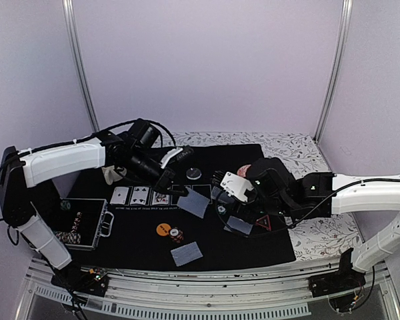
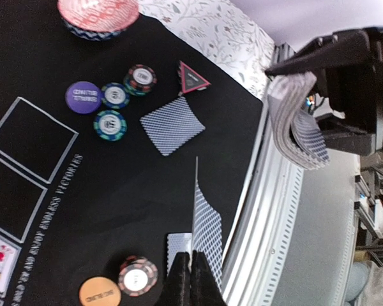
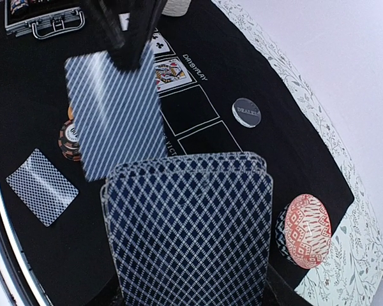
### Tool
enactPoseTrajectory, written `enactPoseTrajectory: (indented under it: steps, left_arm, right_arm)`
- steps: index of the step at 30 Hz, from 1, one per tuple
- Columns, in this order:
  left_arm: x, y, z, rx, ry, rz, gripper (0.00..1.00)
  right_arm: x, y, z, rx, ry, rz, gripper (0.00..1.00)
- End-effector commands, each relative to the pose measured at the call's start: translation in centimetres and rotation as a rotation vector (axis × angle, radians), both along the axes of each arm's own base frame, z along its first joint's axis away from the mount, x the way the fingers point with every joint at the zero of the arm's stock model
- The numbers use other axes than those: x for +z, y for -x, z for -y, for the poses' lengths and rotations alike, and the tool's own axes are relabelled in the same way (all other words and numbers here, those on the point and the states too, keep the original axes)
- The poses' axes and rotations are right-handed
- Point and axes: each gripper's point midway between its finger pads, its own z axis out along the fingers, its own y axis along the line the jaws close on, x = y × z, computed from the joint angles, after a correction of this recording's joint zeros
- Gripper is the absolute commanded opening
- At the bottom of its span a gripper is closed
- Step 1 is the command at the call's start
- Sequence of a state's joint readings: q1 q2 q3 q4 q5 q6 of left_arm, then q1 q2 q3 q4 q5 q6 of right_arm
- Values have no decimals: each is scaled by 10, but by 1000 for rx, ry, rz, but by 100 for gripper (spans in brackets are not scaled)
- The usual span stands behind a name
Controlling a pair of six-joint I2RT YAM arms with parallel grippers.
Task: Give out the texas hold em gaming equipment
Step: Place the face-down deck piles on the poker table mat.
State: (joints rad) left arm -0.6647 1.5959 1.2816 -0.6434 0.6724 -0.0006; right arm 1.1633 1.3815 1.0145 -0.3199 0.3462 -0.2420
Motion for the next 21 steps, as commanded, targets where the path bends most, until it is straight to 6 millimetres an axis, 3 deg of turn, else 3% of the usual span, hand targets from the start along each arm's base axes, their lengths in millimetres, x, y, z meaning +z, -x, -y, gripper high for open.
enactPoseTrajectory:
  steps: [1, 6, 11, 21]
  left_arm:
    - [-8, 29, 31, -81, 68, -83, 0]
    - [-19, 33, 41, -96, 60, -100, 0]
    - [-25, 22, 34, -53, 3, -58, 0]
    - [-17, -10, -3, 67, -45, 7, 0]
  right_arm:
    - [13, -1, 14, -49, -48, 8, 51]
    - [6, 3, 21, -69, -47, -27, 51]
    - [-12, 14, 24, -81, -52, -126, 51]
    - [-81, 51, 29, -128, -28, -379, 51]
